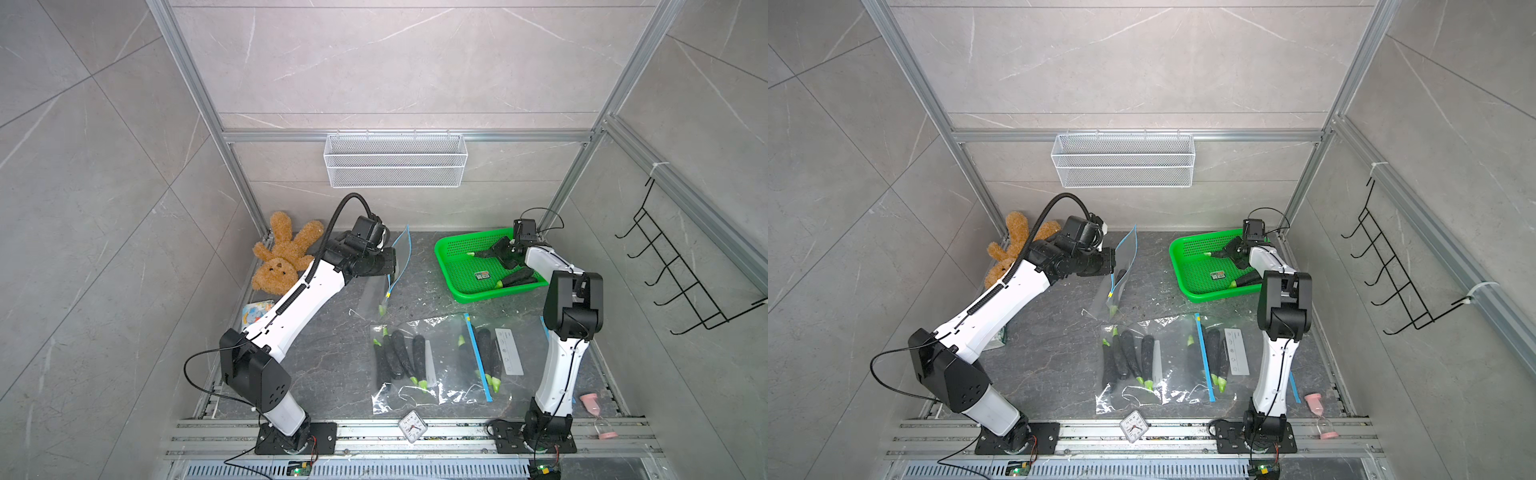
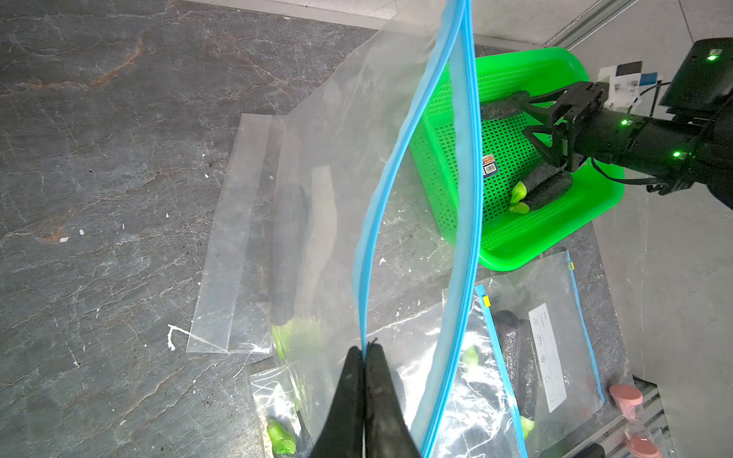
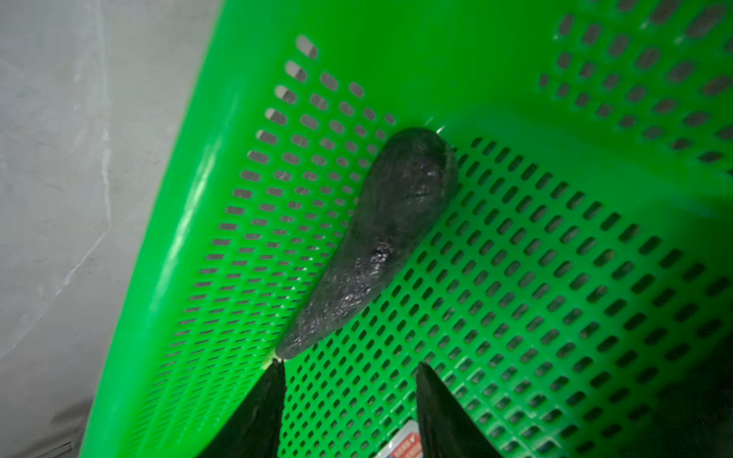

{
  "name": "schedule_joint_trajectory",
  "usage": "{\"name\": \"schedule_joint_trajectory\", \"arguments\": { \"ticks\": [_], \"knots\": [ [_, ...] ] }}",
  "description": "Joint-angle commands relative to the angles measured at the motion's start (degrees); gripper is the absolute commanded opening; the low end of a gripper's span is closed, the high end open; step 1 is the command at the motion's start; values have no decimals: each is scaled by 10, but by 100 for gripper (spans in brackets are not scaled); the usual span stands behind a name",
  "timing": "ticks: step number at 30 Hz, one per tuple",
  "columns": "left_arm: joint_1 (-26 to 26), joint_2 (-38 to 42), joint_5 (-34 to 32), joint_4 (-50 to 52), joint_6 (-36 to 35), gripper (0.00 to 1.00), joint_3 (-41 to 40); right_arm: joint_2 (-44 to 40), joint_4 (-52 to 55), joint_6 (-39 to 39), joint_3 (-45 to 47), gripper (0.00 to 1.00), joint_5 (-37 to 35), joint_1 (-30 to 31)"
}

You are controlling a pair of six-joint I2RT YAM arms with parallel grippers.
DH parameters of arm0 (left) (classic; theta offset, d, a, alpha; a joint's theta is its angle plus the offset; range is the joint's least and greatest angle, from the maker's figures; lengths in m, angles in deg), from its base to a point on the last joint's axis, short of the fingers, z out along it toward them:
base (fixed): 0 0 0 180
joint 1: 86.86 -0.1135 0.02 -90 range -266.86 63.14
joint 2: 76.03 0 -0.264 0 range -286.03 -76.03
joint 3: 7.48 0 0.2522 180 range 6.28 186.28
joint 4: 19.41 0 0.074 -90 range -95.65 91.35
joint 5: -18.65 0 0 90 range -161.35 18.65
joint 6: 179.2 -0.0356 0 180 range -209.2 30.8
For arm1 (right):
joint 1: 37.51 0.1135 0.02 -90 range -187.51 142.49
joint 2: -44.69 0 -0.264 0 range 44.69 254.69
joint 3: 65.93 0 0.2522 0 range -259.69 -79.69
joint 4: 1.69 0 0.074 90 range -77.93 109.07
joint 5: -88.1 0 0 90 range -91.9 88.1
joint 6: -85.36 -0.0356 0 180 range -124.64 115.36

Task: Place the eggplant in a zip-top bag and seal the zipper
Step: Pick up the eggplant from the basket.

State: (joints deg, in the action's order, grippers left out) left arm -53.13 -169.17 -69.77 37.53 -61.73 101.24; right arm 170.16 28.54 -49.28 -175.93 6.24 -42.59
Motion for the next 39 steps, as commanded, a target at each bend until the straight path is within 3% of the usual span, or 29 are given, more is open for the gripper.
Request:
{"name": "schedule_joint_trajectory", "arguments": {
  "ticks": [1,8,17,26,36,39],
  "knots": [
    [-4,17,2,-20,-4,0,6,21,-10,-15,-21,54,-13,-5],
    [-8,18,7,-21,-4,0,2,44,-19,-12,-36,60,-32,-5],
    [-12,15,11,-17,-5,0,6,75,-35,-21,-59,60,-39,-6],
    [-11,8,15,-12,-8,0,18,85,-64,-35,-53,48,-51,-7],
    [-12,11,14,-8,-8,0,16,110,-79,-50,-58,53,-55,-7],
    [-12,13,14,-11,-7,0,12,114,-84,-56,-56,42,-51,-8]
  ]
}}
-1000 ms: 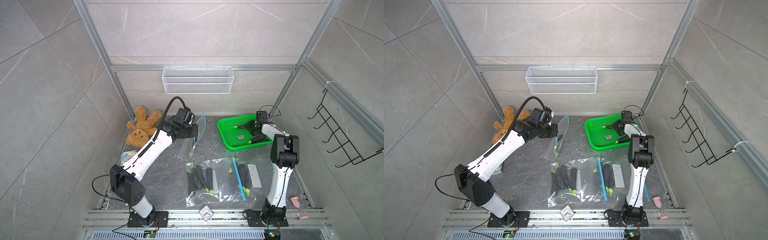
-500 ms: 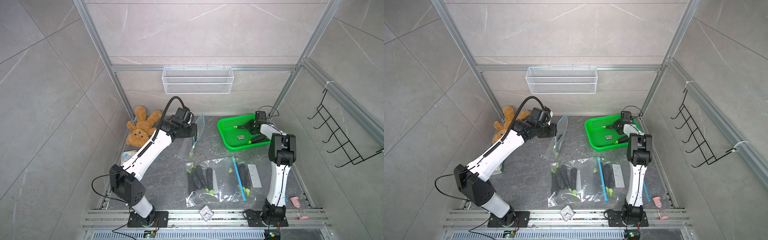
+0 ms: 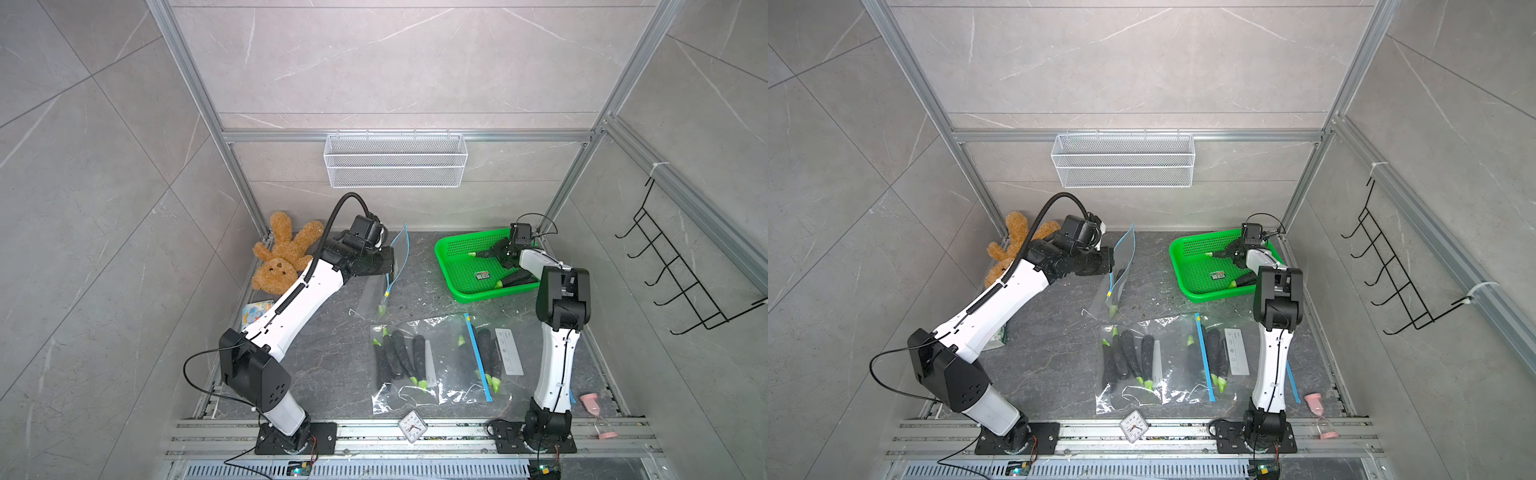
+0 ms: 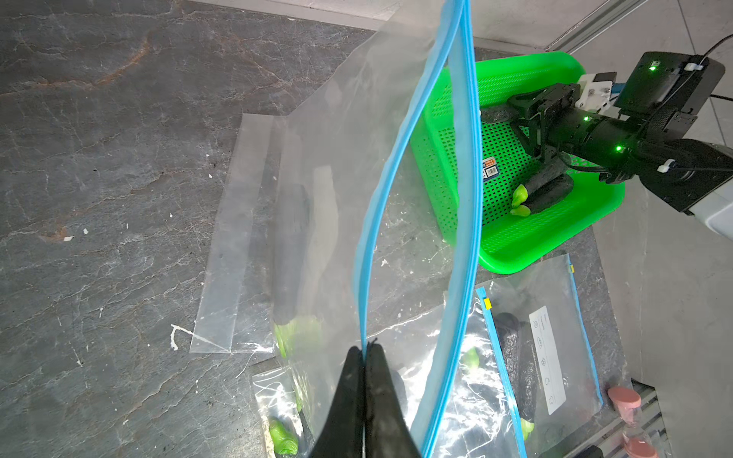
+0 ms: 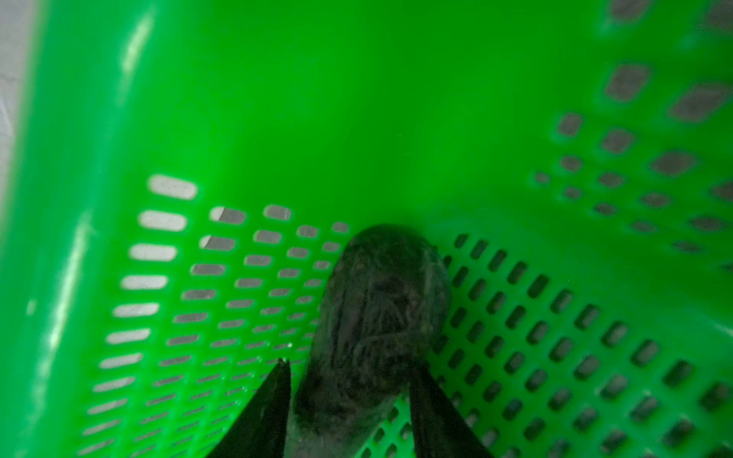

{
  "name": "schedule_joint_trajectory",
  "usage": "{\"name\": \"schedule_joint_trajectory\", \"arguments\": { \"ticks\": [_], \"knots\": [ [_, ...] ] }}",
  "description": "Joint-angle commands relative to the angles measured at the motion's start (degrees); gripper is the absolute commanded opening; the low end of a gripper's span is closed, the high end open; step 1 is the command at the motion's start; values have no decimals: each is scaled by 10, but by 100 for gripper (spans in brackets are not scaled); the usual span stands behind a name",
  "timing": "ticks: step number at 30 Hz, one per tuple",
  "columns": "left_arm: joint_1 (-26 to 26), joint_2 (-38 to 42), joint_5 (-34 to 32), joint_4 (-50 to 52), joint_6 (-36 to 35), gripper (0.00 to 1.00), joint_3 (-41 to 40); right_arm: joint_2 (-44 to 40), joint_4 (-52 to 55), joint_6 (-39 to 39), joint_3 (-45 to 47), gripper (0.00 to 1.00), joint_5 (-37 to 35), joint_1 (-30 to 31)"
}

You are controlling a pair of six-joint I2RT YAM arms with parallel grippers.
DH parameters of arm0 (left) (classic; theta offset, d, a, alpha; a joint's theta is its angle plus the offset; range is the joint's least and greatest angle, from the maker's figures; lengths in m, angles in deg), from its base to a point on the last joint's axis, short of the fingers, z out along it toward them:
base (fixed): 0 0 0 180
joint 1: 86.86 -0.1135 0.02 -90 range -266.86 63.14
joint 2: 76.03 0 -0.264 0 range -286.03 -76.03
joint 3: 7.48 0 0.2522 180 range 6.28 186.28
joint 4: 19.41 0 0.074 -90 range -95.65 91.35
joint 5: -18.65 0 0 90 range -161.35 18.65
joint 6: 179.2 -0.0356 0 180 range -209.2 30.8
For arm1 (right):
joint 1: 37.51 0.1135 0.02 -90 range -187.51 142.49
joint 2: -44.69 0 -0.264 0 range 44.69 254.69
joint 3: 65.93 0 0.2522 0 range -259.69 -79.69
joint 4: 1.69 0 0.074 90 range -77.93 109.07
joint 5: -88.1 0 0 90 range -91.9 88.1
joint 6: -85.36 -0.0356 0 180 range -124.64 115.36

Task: Place the eggplant in a zip-top bag and seal the zipper
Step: Pick up the eggplant from the basket.

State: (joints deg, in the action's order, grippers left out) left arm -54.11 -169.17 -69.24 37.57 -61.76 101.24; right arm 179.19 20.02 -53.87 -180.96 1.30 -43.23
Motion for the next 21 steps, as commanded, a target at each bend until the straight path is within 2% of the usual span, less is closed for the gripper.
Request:
{"name": "schedule_joint_trajectory", "arguments": {
  "ticks": [1,4,21],
  "knots": [
    [-2,14,9,-12,-5,0,10,21,-5,-11,2,35,-2,-1],
    [-3,15,8,-12,-5,0,8,4,-35,-12,33,22,-6,-1],
    [-2,35,20,-27,0,0,-19,-217,-146,40,273,17,2,-4]
  ]
}}
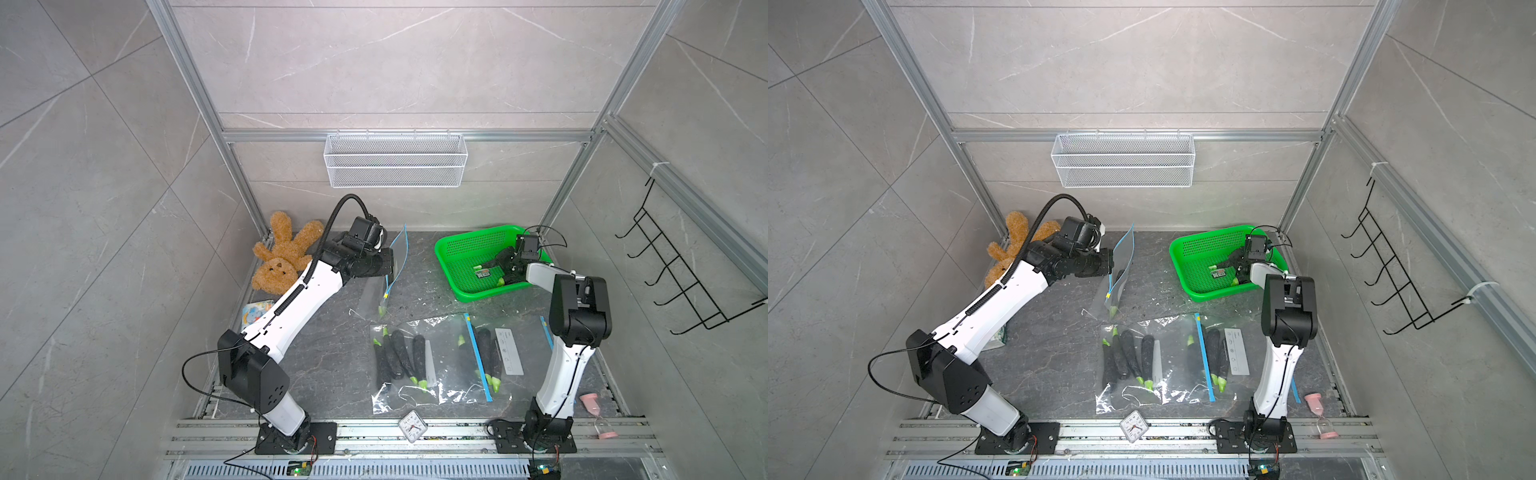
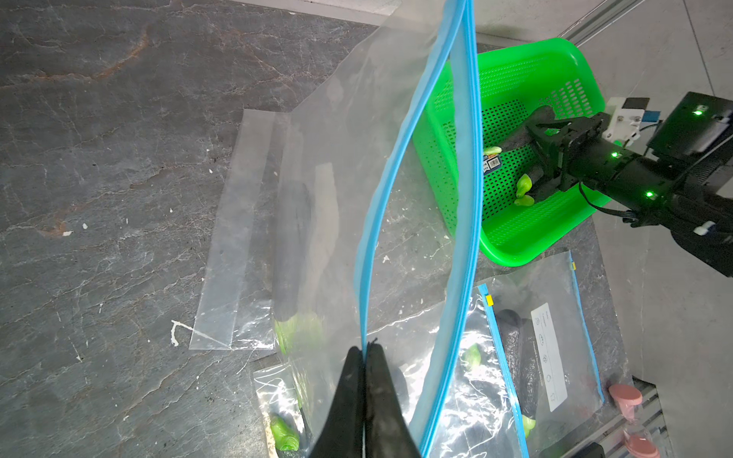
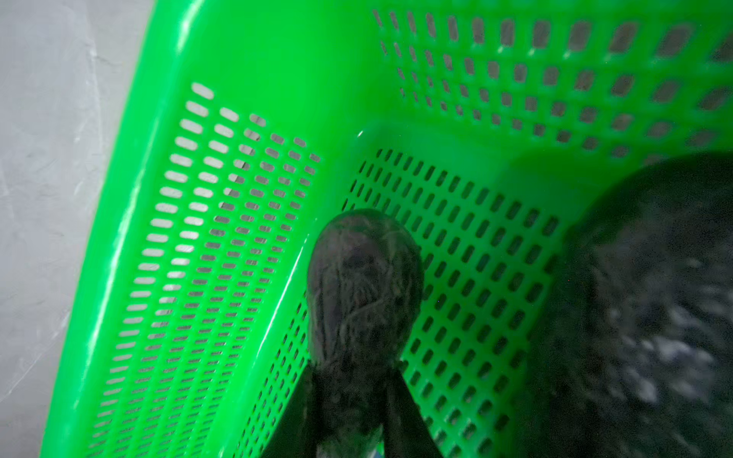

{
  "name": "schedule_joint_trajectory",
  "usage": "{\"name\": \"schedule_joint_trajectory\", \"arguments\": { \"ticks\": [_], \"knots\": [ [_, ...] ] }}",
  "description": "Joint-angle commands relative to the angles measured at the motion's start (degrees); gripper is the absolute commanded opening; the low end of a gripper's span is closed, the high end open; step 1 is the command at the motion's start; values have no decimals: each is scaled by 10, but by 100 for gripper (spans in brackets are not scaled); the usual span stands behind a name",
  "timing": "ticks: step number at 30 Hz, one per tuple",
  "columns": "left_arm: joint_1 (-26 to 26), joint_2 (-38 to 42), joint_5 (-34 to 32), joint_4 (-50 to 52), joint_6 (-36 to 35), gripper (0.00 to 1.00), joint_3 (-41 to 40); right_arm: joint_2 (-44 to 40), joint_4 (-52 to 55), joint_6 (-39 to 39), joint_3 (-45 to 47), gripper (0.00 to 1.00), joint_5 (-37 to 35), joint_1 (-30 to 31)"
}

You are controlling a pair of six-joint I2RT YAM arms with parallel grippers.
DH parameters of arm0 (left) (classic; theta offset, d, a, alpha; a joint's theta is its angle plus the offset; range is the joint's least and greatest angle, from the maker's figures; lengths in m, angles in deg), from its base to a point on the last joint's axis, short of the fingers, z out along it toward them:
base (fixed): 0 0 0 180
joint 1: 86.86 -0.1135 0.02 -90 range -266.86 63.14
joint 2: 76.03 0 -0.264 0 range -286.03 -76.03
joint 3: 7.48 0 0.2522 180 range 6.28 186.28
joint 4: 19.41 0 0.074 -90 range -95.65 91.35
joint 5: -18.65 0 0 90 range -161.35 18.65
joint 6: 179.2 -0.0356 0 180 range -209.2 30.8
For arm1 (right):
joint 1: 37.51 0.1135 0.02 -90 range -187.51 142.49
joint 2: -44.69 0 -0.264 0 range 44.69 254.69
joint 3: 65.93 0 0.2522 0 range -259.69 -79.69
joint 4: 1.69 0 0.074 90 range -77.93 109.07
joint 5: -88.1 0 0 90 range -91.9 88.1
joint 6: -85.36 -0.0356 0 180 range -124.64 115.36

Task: Place the eggplant in a zip-top bag and seal the zipper
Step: Pick up the eggplant from the basket.

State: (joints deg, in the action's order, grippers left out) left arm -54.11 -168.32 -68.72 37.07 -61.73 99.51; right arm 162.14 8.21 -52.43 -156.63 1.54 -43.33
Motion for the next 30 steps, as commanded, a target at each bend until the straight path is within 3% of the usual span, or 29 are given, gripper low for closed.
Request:
{"name": "schedule_joint_trajectory", "arguments": {
  "ticks": [1,11,18,24,30],
  "knots": [
    [-2,26,16,-22,-1,0,-4,-57,-32,28,40,16,1,-2],
    [-2,46,34,-40,19,0,-28,-194,-27,50,121,15,49,-2],
    [-2,58,36,-48,30,0,-41,-308,-34,82,166,15,160,4],
    [-2,65,29,-43,31,0,-43,-386,38,144,123,14,160,89],
    [-2,66,27,-36,30,0,-41,-383,68,171,29,14,111,216]
  ]
}}
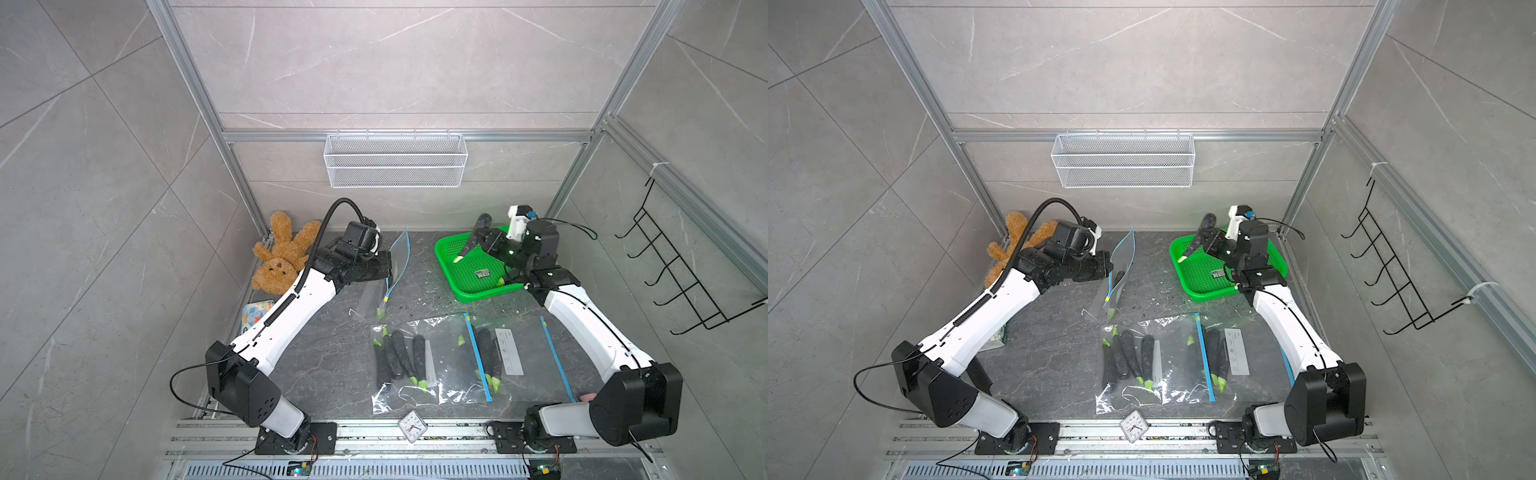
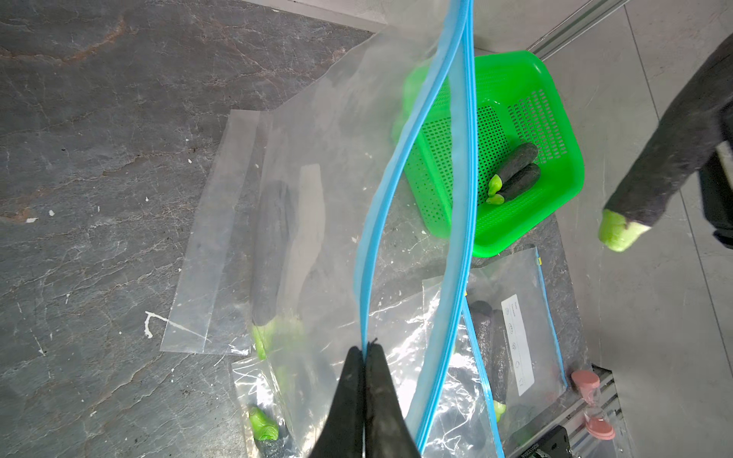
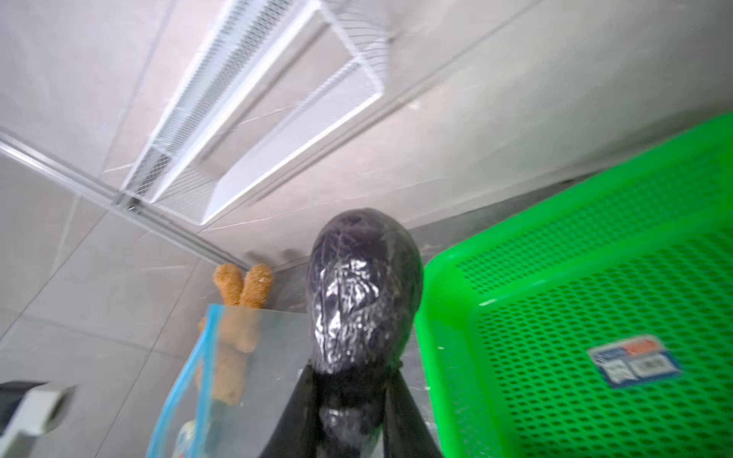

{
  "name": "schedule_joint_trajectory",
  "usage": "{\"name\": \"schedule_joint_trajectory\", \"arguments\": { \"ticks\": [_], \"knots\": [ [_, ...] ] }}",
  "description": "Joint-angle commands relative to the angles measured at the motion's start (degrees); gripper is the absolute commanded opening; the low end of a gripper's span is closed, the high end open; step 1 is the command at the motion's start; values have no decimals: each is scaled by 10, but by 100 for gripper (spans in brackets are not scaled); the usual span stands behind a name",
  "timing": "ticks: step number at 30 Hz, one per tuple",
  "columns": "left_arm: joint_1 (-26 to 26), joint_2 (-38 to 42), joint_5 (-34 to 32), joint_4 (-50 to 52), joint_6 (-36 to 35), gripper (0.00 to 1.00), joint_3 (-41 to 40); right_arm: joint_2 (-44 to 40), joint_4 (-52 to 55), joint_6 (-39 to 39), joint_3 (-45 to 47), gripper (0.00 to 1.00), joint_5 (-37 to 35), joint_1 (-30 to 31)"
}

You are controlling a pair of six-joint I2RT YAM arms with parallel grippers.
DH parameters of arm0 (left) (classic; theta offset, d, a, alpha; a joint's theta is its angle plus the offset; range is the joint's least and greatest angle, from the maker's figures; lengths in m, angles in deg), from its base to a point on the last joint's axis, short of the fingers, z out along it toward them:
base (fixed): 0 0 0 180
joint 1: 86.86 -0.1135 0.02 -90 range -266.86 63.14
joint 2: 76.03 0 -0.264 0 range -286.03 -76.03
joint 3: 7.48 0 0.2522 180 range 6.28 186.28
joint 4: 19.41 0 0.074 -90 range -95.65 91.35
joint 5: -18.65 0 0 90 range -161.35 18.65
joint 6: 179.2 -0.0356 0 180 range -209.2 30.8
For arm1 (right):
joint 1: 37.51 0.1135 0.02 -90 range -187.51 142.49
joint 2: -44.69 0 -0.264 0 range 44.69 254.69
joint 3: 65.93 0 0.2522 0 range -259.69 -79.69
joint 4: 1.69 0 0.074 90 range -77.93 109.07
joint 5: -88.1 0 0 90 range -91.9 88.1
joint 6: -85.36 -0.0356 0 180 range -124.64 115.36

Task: Place the eggplant in a zip-top bag and seal the zipper
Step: Pick up the eggplant from the basket, then place the eggplant in the zipper food storage bag.

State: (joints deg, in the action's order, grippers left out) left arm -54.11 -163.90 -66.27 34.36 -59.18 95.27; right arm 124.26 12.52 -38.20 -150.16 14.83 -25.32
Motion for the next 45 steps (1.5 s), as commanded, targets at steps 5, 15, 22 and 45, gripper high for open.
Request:
{"name": "schedule_joint_trajectory", "arguments": {
  "ticks": [5,15,22,45],
  "knots": [
    [-1,24,3,-5,3,0,8,38,29,65,-106,14,-77,126],
    [-1,25,4,0,-1,0,17,132,72,135,-211,13,-176,236],
    [-1,32,1,-1,0,0,13,154,81,151,-203,13,-239,255],
    [-1,28,-6,-6,1,0,14,139,55,151,-130,34,-268,294]
  ]
}}
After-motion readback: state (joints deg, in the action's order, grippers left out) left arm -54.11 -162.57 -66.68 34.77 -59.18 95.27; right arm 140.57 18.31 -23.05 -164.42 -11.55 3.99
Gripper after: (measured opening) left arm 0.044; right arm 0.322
